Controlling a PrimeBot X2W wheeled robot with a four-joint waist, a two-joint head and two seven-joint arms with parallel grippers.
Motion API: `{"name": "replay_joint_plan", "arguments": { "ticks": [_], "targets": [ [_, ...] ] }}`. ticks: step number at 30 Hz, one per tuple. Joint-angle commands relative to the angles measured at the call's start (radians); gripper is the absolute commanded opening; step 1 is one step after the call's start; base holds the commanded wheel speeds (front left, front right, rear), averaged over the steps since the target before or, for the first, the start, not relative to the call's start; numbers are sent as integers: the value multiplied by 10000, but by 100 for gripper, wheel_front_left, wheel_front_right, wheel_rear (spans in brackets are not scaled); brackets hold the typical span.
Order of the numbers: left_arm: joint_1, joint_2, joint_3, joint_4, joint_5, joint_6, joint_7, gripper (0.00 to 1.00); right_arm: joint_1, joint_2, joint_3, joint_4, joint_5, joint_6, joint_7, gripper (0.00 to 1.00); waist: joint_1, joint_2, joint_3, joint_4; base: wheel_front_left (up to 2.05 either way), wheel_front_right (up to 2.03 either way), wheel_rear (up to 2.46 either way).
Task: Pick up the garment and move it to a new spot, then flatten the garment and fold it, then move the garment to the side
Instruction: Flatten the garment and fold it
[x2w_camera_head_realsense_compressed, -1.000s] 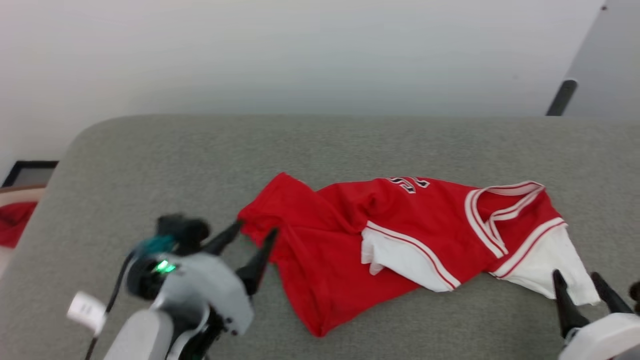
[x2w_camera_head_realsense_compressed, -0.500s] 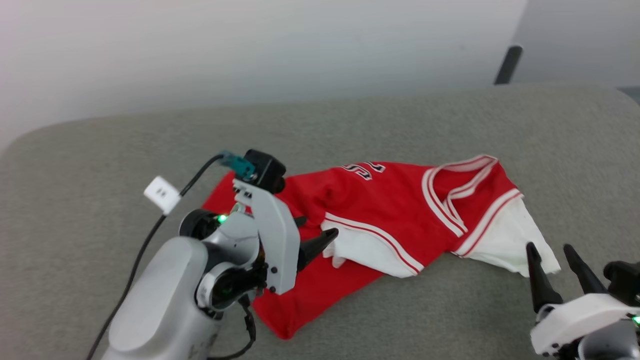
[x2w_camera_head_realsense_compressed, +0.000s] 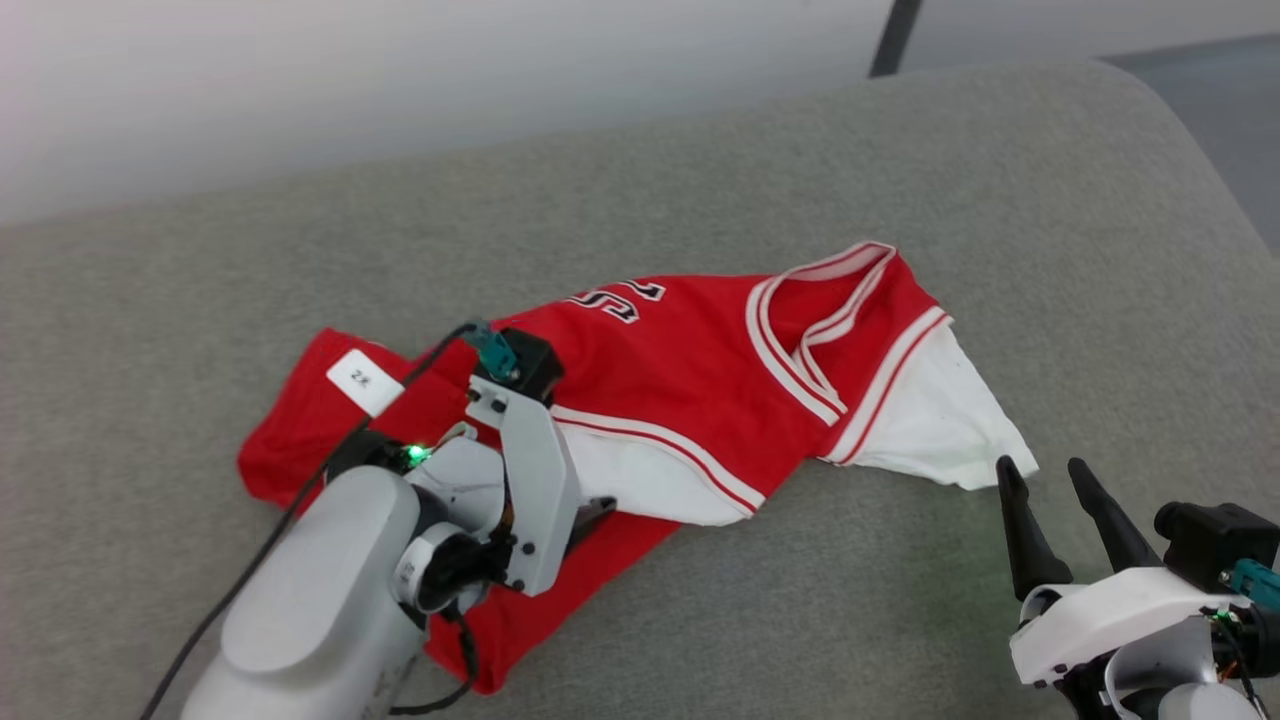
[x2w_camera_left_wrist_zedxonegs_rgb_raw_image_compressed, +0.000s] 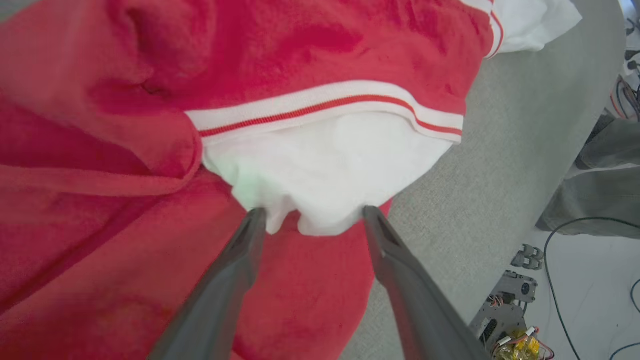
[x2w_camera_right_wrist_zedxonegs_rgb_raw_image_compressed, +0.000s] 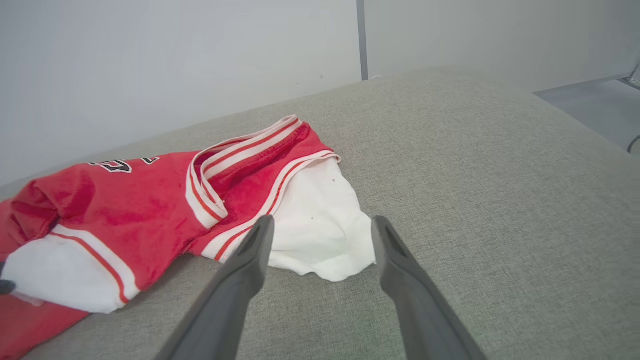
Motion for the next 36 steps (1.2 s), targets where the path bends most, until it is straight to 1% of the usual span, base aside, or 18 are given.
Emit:
{"name": "replay_joint_plan", "arguments": {
  "ticks": [1,7,9,10,11,12,13,14,15,16,21,25,29,33,36],
  "targets": [
    [-161,128,-63,93,151,-8,-19,100,-187,30,35,88,51,-10,-118,100,0,0,412,-416,0,0,0],
    [-322,239,-165,687,297,-32,-267,100,-390,29,158,449,192,-10,-367,100,0,0,598,-569,0,0,0],
    [-353,229,-187,857,283,-38,-325,96,-437,28,194,539,202,-10,-425,100,0,0,624,-588,0,0,0],
    [-352,206,-208,939,266,-40,-340,90,-461,28,201,584,203,-10,-466,100,0,0,631,-588,0,0,0],
    [-360,176,-233,1000,234,-39,-306,67,-487,28,198,637,198,-10,-490,100,0,0,631,-583,0,0,0],
    [-397,182,-286,1050,271,-42,-274,50,-502,28,192,691,180,-10,-524,100,0,0,626,-575,0,0,0],
    [-433,179,-334,1081,304,-46,-260,46,-510,29,177,740,160,-10,-545,100,0,0,618,-559,0,0,0],
    [-446,165,-346,1110,281,-47,-210,28,-519,29,161,791,143,-10,-559,100,0,0,602,-543,0,0,0],
    [-455,145,-351,1143,209,-33,-125,3,-516,29,152,827,127,-10,-576,100,0,0,586,-526,0,0,0],
    [-496,149,-365,1139,166,-32,-36,0,-507,29,142,859,114,-10,-591,100,0,0,567,-502,0,0,0],
    [-587,231,-386,914,-33,191,671,0,-447,28,102,931,87,-10,-578,100,0,0,429,-389,0,0,0],
    [-680,355,-250,325,-178,473,1146,0,-322,28,8,987,39,-10,-538,100,0,0,294,-272,0,0,0],
    [-714,620,-27,-370,-344,807,1584,0,-234,28,-85,1010,28,-10,-458,100,0,0,167,-137,0,0,0],
    [-758,883,328,-1102,-553,1045,1772,0,-106,25,-157,989,19,-10,-312,100,0,0,86,-15,0,0,0],
    [-922,1129,644,-1372,-524,1141,1585,0,-86,27,-169,934,48,-10,-251,100,0,0,80,42,0,0,0]
  ]
}}
